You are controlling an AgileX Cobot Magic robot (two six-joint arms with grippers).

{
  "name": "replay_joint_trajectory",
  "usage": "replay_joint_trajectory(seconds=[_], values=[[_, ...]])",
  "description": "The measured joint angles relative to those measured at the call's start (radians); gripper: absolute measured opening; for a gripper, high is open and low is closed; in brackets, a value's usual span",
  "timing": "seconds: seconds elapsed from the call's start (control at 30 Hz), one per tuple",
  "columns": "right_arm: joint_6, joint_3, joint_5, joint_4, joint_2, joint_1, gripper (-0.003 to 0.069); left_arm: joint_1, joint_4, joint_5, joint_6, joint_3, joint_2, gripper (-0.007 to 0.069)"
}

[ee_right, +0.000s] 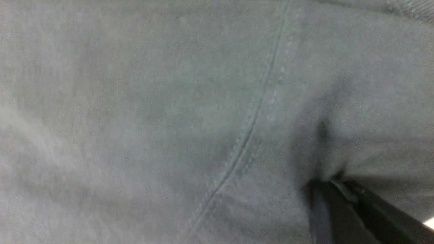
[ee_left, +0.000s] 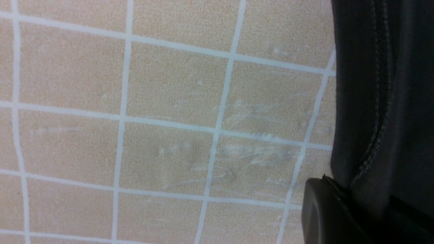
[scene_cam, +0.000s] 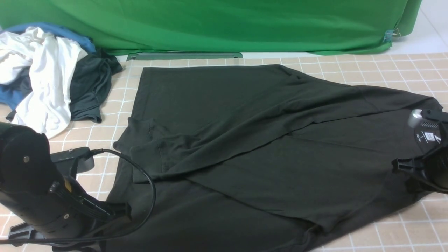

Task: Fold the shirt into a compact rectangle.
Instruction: 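Grasp the near edge of the shirt at its hem and shoulder corners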

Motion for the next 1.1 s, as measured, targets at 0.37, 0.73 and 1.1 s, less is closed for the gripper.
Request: replay_joint_trajectory(seconds=[0.37, 0.73, 1.1], values=[[0.131, 0.127, 0.233, -0.205, -0.187, 0.005, 0.0028, 0.0, -0.036, 0.103, 0.007, 0.0, -0.1, 0.003], [0.17, 0.113, 0.164, -0.235, -0.202, 0.006, 0.012, 0.0, -0.033, 0.043, 0.008, 0.0, -0.106, 0.003], [0.004, -0.068, 0.593, -0.139, -0.228, 0.166, 0.0413, 0.0, -0.05, 0.022, 0.007, 0.0, -0.106, 0.003]])
